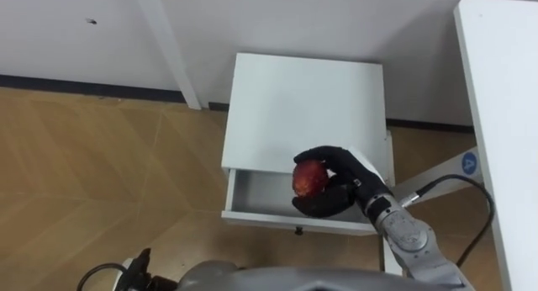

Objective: Put apple and close drawer

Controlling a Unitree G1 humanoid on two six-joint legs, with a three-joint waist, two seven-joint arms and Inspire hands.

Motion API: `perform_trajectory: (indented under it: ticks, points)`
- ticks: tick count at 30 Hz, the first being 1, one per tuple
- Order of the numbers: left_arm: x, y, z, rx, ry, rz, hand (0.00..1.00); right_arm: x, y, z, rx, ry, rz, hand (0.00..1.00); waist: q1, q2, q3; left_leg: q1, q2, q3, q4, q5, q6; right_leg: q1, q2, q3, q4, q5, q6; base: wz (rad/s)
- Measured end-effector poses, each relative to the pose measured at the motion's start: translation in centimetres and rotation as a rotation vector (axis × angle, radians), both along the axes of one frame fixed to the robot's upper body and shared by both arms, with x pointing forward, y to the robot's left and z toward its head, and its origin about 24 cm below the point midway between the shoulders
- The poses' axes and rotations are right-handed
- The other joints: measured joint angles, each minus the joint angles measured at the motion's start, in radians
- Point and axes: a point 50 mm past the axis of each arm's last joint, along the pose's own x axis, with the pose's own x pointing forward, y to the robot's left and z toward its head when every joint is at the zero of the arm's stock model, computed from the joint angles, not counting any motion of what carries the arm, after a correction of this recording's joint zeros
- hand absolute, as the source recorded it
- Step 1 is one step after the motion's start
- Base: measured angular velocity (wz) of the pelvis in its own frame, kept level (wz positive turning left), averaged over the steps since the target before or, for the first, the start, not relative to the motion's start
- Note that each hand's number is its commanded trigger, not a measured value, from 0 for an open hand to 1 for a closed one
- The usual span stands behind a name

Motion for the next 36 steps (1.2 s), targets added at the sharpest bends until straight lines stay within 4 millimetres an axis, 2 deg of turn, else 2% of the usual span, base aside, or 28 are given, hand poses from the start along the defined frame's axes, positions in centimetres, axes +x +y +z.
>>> perform_trajectory:
  ticks: [12, 20, 27, 33, 36]
  points:
    - [0.2, -0.1, 0.0, -0.007, -0.004, -0.002, 0.00, 0.0, 0.0, 0.0, 0.003, 0.007, 0.004, 0.00, -0.001, 0.008, -0.0025, -0.006, 0.000, 0.000, 0.014, 0.000, 0.000, 0.002, 0.001, -0.004, 0.001, 0.000, 0.000, 0.00]
    - [0.3, -0.3, 0.0, -0.011, -0.007, -0.001, 0.00, 0.0, 0.0, 0.0, 0.002, 0.010, 0.002, 0.00, -0.001, 0.019, -0.0102, -0.008, 0.000, 0.000, 0.022, 0.000, 0.000, 0.003, 0.001, -0.004, 0.002, 0.000, 0.000, 0.00]
    - [0.3, -0.3, 0.0, -0.010, -0.009, 0.000, 0.00, -0.1, -0.2, -0.1, 0.007, 0.016, -0.009, 0.00, -0.004, 0.018, -0.0110, -0.007, 0.000, -0.002, 0.022, 0.000, 0.000, 0.003, 0.001, -0.006, 0.001, 0.000, 0.000, 0.00]
    - [0.2, -0.2, 0.0, 0.003, -0.016, 0.031, 0.00, -2.4, -1.6, -3.1, -0.029, 0.159, -0.105, 0.00, -0.006, 0.010, -0.0102, 0.007, 0.000, 0.000, 0.021, 0.000, 0.000, 0.019, -0.002, -0.007, 0.001, 0.000, 0.000, 0.01]
    - [0.0, -0.2, -0.1, 0.002, -0.017, 0.062, 0.00, -4.0, -3.1, -4.7, -0.070, 0.248, -0.193, 0.00, -0.027, 0.011, -0.0093, -0.003, -0.002, -0.003, 0.030, -0.002, 0.004, 0.017, -0.007, -0.015, 0.011, -0.002, 0.003, 0.09]
